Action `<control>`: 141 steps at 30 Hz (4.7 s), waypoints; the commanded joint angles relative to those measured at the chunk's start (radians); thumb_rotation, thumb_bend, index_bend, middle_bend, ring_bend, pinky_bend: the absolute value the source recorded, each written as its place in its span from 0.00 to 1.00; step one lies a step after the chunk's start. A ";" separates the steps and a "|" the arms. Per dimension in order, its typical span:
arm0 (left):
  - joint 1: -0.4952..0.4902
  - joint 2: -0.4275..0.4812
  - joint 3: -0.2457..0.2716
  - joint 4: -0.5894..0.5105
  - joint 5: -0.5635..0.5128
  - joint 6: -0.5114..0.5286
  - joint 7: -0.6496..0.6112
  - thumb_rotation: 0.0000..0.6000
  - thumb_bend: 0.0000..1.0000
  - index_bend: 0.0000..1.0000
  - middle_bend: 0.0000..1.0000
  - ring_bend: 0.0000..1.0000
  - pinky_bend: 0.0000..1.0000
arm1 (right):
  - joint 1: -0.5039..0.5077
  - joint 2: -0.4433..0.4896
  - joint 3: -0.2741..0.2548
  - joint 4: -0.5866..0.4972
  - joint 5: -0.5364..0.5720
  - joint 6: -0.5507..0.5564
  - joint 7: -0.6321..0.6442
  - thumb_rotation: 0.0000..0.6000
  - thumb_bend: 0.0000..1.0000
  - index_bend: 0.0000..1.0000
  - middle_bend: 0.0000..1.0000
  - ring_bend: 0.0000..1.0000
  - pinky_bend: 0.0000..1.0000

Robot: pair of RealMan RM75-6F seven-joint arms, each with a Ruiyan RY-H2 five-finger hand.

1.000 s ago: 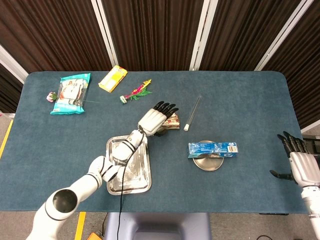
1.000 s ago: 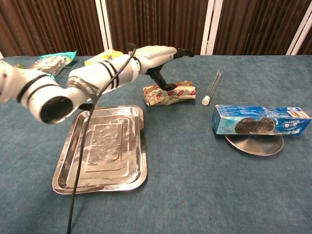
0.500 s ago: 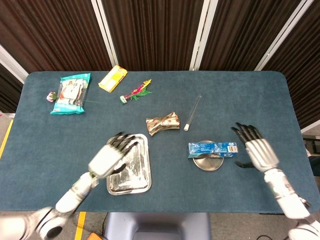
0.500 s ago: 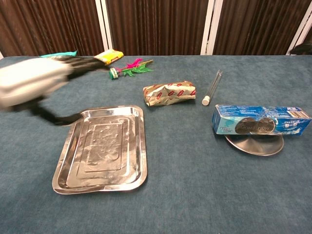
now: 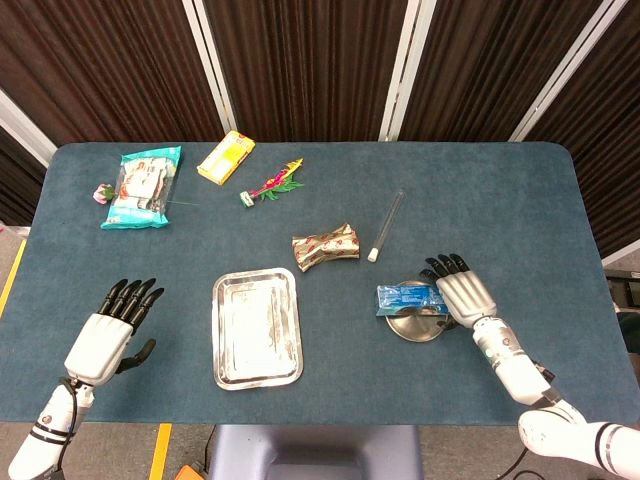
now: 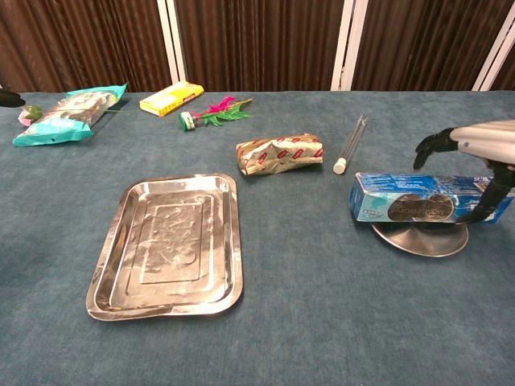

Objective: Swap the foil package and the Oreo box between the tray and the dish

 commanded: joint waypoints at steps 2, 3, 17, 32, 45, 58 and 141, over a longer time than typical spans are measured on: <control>0.006 0.007 -0.015 0.004 0.004 -0.015 -0.011 1.00 0.37 0.00 0.00 0.00 0.00 | 0.026 -0.035 -0.013 0.022 0.039 0.003 -0.046 1.00 0.29 0.57 0.38 0.25 0.44; 0.007 0.007 -0.018 0.005 0.004 -0.020 -0.012 1.00 0.37 0.00 0.00 0.00 0.00 | 0.031 -0.041 -0.016 0.028 0.048 0.001 -0.053 1.00 0.30 0.60 0.39 0.28 0.47; 0.023 0.016 -0.060 0.000 -0.021 -0.068 0.007 1.00 0.37 0.00 0.00 0.00 0.00 | 0.004 0.001 -0.035 -0.090 -0.071 0.137 -0.016 1.00 0.41 0.84 0.60 0.56 0.78; 0.046 0.023 -0.094 -0.002 -0.015 -0.084 -0.005 1.00 0.37 0.00 0.00 0.00 0.00 | 0.116 -0.087 -0.056 -0.268 -0.012 0.056 -0.194 1.00 0.41 0.69 0.61 0.56 0.69; 0.048 0.009 -0.117 0.037 -0.033 -0.130 -0.005 1.00 0.37 0.00 0.00 0.00 0.00 | 0.125 0.078 -0.064 -0.402 0.060 -0.003 -0.054 1.00 0.13 0.00 0.04 0.00 0.00; 0.036 0.010 -0.142 0.069 -0.039 -0.165 -0.060 1.00 0.37 0.00 0.00 0.00 0.00 | 0.273 0.097 0.163 -0.163 0.251 -0.036 0.187 1.00 0.13 0.00 0.03 0.00 0.00; 0.031 0.037 -0.142 -0.041 -0.004 -0.212 0.057 1.00 0.37 0.00 0.00 0.00 0.00 | 0.121 0.000 -0.097 0.035 0.077 0.054 0.244 1.00 0.40 0.41 0.54 0.47 0.75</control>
